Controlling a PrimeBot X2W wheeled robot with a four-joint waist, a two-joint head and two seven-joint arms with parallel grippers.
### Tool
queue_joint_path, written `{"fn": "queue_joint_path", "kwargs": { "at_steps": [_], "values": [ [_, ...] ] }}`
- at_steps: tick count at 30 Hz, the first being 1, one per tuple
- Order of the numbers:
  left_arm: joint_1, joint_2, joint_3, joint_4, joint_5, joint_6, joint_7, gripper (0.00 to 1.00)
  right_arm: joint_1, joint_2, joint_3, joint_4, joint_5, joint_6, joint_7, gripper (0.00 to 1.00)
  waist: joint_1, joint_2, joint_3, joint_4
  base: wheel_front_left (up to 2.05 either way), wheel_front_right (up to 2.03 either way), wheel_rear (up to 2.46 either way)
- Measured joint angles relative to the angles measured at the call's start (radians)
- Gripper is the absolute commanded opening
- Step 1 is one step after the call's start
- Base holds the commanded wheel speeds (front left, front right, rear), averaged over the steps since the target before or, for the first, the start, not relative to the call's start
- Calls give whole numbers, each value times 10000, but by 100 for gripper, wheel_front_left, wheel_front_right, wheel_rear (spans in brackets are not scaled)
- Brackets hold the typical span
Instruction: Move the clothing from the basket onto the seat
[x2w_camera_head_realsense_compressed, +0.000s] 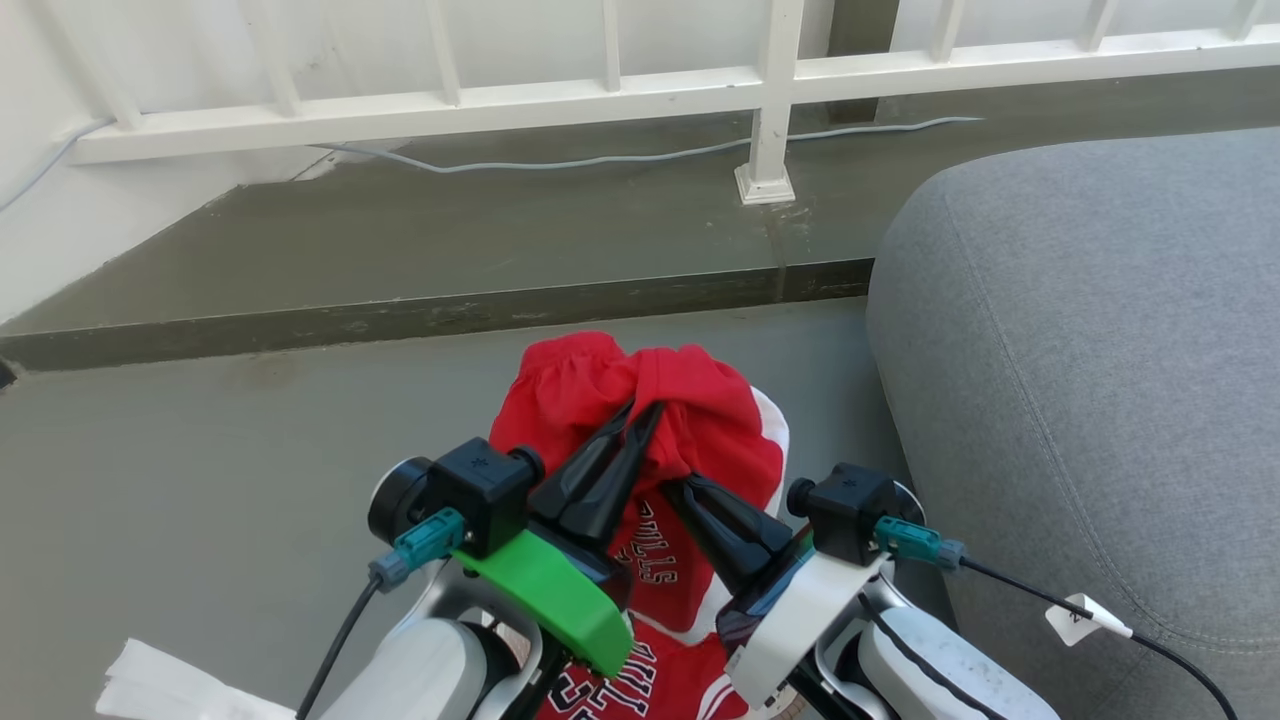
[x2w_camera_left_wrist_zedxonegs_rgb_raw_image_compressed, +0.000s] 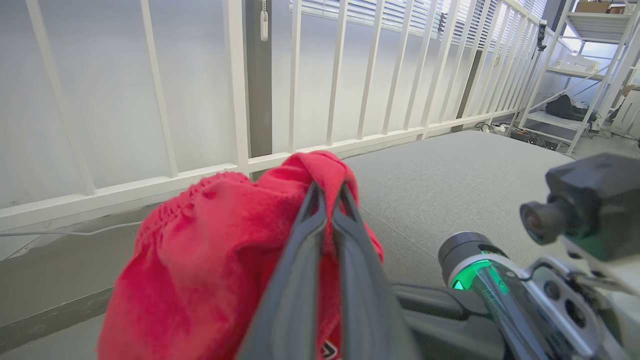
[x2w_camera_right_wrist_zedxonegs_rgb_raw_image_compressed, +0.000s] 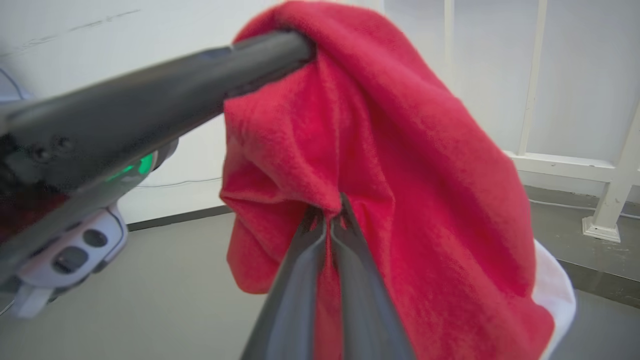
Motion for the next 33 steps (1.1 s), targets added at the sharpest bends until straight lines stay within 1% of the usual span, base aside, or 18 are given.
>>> {"fn": "queue_joint_path", "kwargs": {
  "at_steps": [6,7,8,9,10,19,24,26,27,30,33],
  "values": [
    [54,8,-81,-188,-75,0,146,0,-71,6,54,138,284,0,-19,0,0,0,18,6,0,0,0],
    [55,13,-98,-209,-75,0,190,13,-114,6,50,165,332,0,-46,0,0,0,23,3,0,0,0],
    [56,13,-102,-222,-75,0,190,35,-178,4,44,184,347,0,-46,0,0,0,27,0,0,0,0],
    [57,15,-107,-240,-75,0,209,83,-232,4,29,188,384,0,-50,0,0,0,32,-3,0,0,0],
    [58,21,-119,-257,-82,0,278,100,-267,6,12,196,412,0,-56,0,0,0,35,-7,0,0,0],
    [61,61,-182,-535,-88,0,351,100,-657,8,-585,405,495,-35,-222,0,0,0,65,-53,0,0,0],
    [62,138,-380,-596,-71,-4,449,100,-797,-38,-1083,617,495,-215,-236,0,0,0,76,-105,0,0,0],
    [76,222,-445,-602,-67,-13,529,100,-841,-105,-1279,694,495,-370,-301,0,0,0,80,-141,0,0,0],
    [76,222,-445,-602,-67,-13,529,100,-841,-105,-1279,694,495,-370,-301,0,0,0,80,-141,0,0,0],
    [189,412,-468,-635,-8,-17,631,100,-848,-251,-1524,828,495,-477,-320,0,0,0,90,-254,0,0,0],
    [386,468,-616,-639,4,-27,713,100,-852,-439,-1835,949,495,-635,-322,0,0,0,111,-394,0,0,0]
  ]
}}
